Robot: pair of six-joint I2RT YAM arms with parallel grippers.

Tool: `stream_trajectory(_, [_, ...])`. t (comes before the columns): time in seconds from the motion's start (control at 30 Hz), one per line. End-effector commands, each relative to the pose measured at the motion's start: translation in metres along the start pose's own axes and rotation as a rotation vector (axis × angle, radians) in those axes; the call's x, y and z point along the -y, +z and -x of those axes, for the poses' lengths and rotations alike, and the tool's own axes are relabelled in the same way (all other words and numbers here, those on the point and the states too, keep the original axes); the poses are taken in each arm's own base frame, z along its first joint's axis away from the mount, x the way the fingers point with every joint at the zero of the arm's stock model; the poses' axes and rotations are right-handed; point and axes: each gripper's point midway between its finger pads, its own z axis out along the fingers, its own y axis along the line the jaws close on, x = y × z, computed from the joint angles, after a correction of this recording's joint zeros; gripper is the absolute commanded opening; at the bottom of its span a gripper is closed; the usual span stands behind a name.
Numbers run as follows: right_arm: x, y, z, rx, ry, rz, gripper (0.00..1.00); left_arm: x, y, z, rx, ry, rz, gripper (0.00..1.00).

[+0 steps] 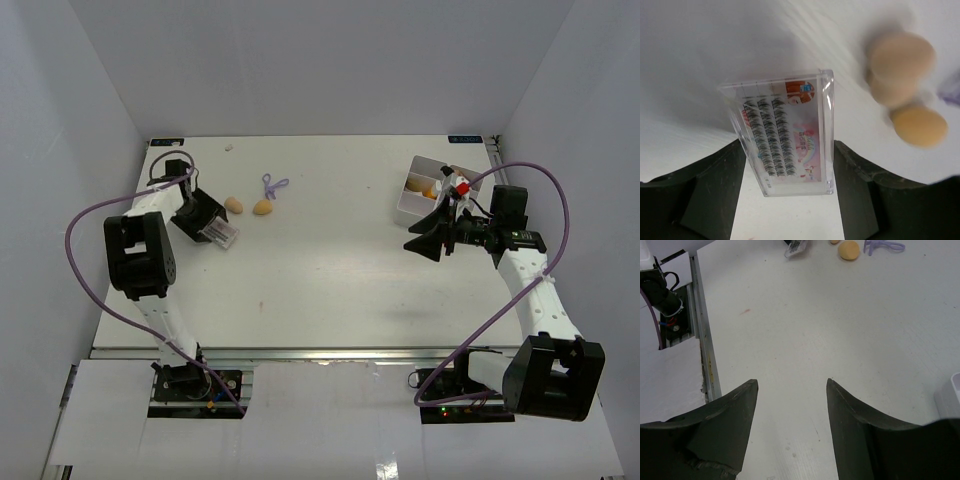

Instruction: Organize the makeup

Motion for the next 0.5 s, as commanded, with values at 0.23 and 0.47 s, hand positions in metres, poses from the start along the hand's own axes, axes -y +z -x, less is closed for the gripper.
stream_trajectory(0.23, [0.002, 0.011, -0.004, 0.004, 0.139, 0.079, 0.63, 0.148, -0.133, -0.177, 0.002, 0.828, -0.93, 0.0])
stream_trajectory(0.47, [0.019, 0.027, 0.014, -0.05, 0.407, 0.047, 0.64, 0.177, -0.146, -0.262, 0.151, 1.166, -1.009, 0.0])
